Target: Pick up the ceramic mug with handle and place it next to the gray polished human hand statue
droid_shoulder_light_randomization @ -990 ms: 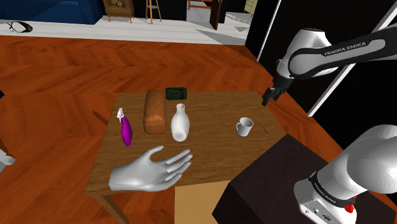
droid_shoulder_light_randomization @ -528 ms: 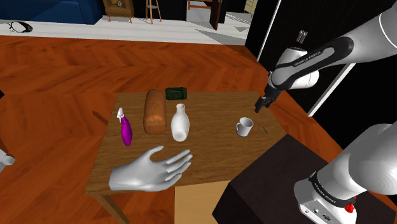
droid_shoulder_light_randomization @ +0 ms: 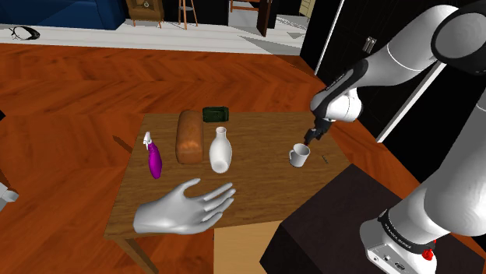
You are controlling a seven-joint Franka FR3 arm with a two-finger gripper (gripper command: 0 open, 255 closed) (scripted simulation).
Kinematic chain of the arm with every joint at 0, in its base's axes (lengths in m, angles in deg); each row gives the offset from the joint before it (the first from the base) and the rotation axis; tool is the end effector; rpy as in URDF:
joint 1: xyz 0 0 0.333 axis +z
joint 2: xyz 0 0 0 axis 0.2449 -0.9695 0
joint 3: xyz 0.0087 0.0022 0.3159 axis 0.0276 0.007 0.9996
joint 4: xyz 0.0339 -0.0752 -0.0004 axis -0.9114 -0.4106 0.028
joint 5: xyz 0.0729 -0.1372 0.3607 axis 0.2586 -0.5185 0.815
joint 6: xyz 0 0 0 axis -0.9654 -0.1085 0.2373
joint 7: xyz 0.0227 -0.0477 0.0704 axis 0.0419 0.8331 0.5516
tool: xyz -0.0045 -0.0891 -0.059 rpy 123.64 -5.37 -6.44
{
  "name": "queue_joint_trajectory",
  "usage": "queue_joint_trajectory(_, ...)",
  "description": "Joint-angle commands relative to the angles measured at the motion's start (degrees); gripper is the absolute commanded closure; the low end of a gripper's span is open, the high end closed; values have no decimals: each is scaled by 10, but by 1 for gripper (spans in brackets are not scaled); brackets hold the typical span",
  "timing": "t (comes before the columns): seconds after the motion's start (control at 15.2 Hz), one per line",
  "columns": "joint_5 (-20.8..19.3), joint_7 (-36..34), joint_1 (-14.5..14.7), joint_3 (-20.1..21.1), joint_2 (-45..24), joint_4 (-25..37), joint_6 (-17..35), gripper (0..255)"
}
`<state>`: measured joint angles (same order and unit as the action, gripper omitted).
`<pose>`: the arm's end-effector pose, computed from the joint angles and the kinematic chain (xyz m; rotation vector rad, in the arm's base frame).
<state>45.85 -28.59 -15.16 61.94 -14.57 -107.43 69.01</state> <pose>0.4348 -0.1749 0.1835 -3.0762 0.0662 -0.0652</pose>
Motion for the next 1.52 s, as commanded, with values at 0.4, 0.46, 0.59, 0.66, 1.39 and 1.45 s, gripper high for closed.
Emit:
queue_joint_trajectory(0.4, 92, 81, -63, 73, -119, 64, 48, 0)
queue_joint_trajectory(0.46, 98, 85, -68, 79, -127, 67, 54, 0)
queue_joint_trajectory(0.59, 106, 92, -74, 89, -141, 73, 62, 0)
queue_joint_trajectory(0.66, 106, 92, -75, 89, -141, 73, 62, 0)
queue_joint_trajectory(1.39, 106, 92, -74, 89, -141, 73, 62, 255)
queue_joint_trajectory(1.45, 106, 92, -74, 89, -141, 73, 62, 255)
